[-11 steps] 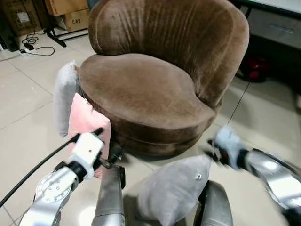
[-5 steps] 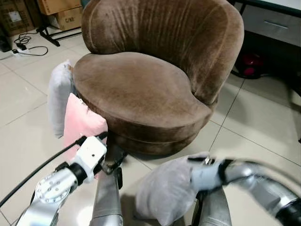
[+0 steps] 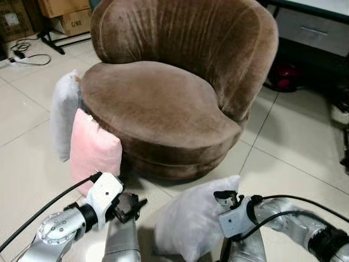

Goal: Move the pillow to the sofa from floor

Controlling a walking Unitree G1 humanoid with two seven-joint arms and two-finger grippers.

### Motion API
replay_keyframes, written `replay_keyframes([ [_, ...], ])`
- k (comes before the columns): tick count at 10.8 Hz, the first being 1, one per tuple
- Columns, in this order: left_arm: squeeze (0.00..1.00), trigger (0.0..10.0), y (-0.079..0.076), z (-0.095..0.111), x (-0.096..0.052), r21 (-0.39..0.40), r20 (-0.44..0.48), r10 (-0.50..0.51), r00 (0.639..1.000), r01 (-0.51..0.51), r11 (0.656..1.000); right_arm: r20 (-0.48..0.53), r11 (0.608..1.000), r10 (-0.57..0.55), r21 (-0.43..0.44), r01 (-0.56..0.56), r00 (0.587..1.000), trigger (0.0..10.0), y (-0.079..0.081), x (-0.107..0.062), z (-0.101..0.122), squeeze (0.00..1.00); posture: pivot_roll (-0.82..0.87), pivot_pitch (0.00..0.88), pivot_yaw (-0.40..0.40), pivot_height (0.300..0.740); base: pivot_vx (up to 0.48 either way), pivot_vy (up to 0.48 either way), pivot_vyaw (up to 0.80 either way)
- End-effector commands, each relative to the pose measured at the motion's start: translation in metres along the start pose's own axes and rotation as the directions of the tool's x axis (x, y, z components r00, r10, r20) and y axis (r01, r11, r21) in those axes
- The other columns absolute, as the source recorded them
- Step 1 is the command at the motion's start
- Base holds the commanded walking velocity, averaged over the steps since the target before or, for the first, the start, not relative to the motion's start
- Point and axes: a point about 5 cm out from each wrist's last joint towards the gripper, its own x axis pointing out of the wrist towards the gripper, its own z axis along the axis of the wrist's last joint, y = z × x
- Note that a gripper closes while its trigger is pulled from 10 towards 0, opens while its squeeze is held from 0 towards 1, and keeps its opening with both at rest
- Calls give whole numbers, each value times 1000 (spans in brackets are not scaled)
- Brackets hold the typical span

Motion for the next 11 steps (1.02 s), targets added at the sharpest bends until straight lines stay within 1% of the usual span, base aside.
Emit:
replay_keyframes([
  [1,0,10000,-6,2,1,-28,2,-64,998,64,998,-8,999,15,-35,-16,1000,10000,3,-1,-5,0,-85,0,-87,471,0,0,0],
  [2,0,10000,-11,3,1,-42,21,-134,991,134,990,3,998,15,-67,-15,1000,10000,6,1,-5,0,-88,0,-83,471,0,0,0],
  [3,0,10000,-14,5,2,-67,42,-174,984,177,982,14,997,10,-76,-9,1000,10000,7,2,-4,0,-89,0,-82,471,0,0,0],
  [4,0,10000,-21,3,0,-109,22,-284,959,284,952,41,994,-6,-105,10,999,10000,8,8,1,0,-92,0,-72,471,0,0,0],
  [5,0,10000,-22,2,0,-115,12,-305,952,304,946,48,993,-44,-112,49,998,10000,4,15,6,0,-90,0,-68,471,0,0,0],
  [6,0,10000,-21,1,-1,-127,0,-333,943,330,935,66,987,-88,-129,96,994,10000,-5,24,15,0,-89,0,-64,471,0,0,0],
  [7,0,10000,-22,0,-2,-136,-9,-351,936,346,928,73,984,-88,-148,98,993,10000,-7,29,20,0,-86,0,-63,471,0,0,0],
  [8,0,10000,-22,0,-4,-146,-24,-376,926,369,918,103,977,-112,-172,128,988,10000,-13,38,32,0,-82,0,-63,471,0,0,0],
  [9,0,10000,-21,-1,-4,-149,-28,-380,925,372,916,119,972,-149,-162,167,982,10000,-22,44,40,0,-80,0,-63,471,0,0,0],
  [10,0,10000,-21,-1,-4,-149,-30,-378,925,370,917,124,970,-158,-166,178,980,10000,-25,45,42,0,-77,0,-63,471,0,0,0],
  [11,0,10000,-18,0,-4,-144,-34,-367,929,359,922,135,961,-182,-186,205,974,10000,-33,48,45,0,-74,0,-63,471,0,0,0],
])
